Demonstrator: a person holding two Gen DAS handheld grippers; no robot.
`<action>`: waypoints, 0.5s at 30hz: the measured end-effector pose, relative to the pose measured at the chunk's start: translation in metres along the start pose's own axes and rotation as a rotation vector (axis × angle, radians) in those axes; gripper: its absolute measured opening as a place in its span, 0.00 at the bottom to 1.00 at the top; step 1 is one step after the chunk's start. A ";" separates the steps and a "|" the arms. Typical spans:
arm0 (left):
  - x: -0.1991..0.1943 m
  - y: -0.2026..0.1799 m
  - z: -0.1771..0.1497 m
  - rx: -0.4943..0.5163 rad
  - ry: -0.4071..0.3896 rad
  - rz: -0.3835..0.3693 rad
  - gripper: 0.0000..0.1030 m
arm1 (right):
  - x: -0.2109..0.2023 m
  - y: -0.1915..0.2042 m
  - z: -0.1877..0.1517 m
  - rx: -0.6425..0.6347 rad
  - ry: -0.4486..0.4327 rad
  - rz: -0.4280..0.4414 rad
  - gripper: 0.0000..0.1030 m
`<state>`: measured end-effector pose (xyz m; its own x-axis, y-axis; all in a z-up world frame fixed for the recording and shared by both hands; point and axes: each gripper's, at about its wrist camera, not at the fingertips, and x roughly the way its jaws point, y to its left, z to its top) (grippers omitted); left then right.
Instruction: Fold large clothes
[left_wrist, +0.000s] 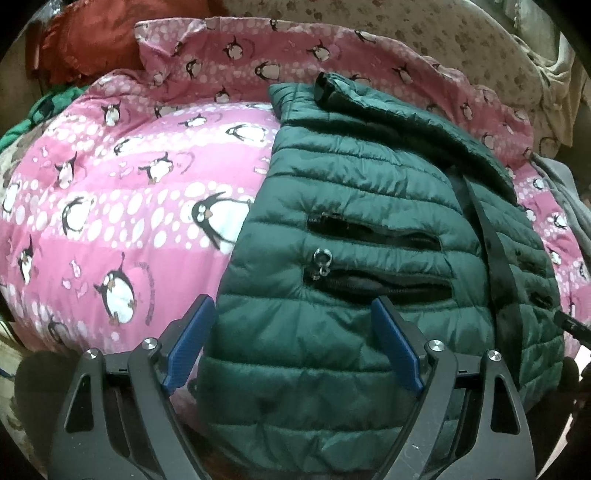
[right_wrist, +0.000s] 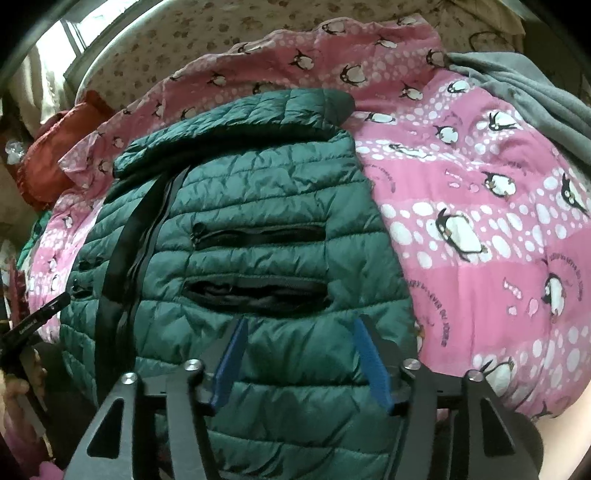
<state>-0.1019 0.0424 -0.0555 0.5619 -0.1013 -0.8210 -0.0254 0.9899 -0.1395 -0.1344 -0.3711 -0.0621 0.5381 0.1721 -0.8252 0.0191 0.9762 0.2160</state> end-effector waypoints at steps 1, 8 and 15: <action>-0.001 0.002 -0.002 -0.006 0.002 -0.003 0.84 | -0.001 0.000 -0.002 0.001 0.003 0.001 0.58; -0.003 0.013 -0.007 -0.029 0.011 0.006 0.84 | -0.003 -0.002 -0.013 0.004 0.019 0.005 0.58; -0.004 0.017 -0.016 -0.026 0.031 -0.001 0.84 | -0.008 -0.002 -0.020 -0.009 0.035 0.003 0.58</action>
<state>-0.1176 0.0576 -0.0636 0.5364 -0.1061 -0.8373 -0.0460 0.9869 -0.1545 -0.1560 -0.3721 -0.0667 0.5081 0.1797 -0.8423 0.0096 0.9768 0.2141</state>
